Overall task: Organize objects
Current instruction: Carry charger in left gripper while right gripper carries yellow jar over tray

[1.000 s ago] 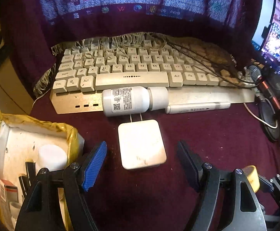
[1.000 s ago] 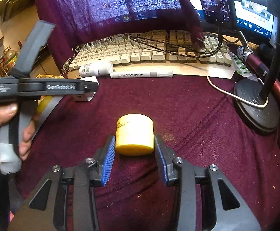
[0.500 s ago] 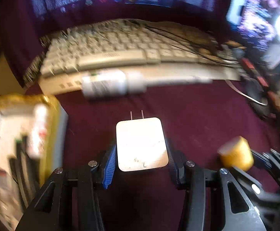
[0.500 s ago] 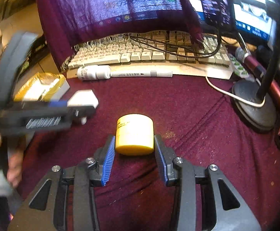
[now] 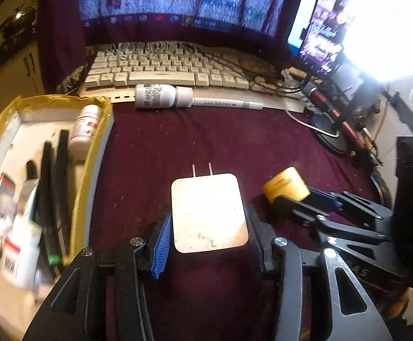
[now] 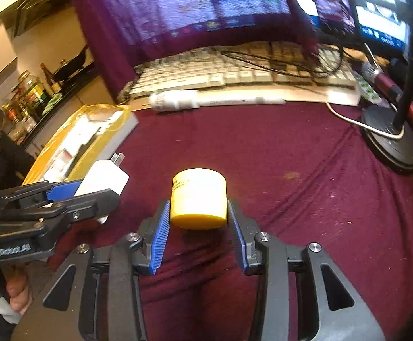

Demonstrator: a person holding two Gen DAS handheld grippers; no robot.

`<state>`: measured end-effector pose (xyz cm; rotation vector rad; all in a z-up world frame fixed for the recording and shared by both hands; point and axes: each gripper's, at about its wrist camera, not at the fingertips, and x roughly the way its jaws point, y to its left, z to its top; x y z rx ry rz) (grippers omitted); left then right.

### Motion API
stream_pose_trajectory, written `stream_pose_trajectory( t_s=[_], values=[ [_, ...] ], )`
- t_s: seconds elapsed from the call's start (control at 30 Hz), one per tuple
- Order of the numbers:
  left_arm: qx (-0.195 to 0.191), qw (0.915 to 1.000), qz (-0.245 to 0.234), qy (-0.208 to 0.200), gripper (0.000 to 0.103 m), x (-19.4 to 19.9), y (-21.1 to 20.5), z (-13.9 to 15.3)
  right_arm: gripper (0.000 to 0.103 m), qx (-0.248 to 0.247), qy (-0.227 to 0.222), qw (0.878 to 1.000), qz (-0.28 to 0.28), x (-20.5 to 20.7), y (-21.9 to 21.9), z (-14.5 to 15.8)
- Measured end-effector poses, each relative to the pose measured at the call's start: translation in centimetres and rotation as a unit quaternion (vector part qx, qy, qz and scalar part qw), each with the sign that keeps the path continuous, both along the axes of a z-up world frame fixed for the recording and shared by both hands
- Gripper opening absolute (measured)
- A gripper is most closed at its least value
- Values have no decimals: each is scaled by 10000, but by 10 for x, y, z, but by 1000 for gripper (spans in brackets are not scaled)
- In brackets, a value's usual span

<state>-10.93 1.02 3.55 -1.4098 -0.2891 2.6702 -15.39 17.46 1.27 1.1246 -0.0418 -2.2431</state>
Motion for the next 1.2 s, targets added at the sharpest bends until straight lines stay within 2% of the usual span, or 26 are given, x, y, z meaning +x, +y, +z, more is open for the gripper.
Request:
stream_pose_trajectory(
  t_s=[0.33,0.57,0.9,1.07,1.2],
  values=[
    [249,9978,459,402,42,59,-50,32,38,-46,25,9964,844,33,-55,12],
    [42,9939,996,471,42,72,-96,39,38,-48,50,9929,1185,36,-88,16],
    [-111,9902,1364,263,42,49,-148,26,38,87,69,9890,1472,21,-130,25],
    [-155,9888,1474,146,42,36,-161,19,38,174,219,9860,1646,21,-148,33],
    [-199,9893,1448,27,42,27,-166,13,38,236,173,9857,1661,14,-162,31]
  ],
)
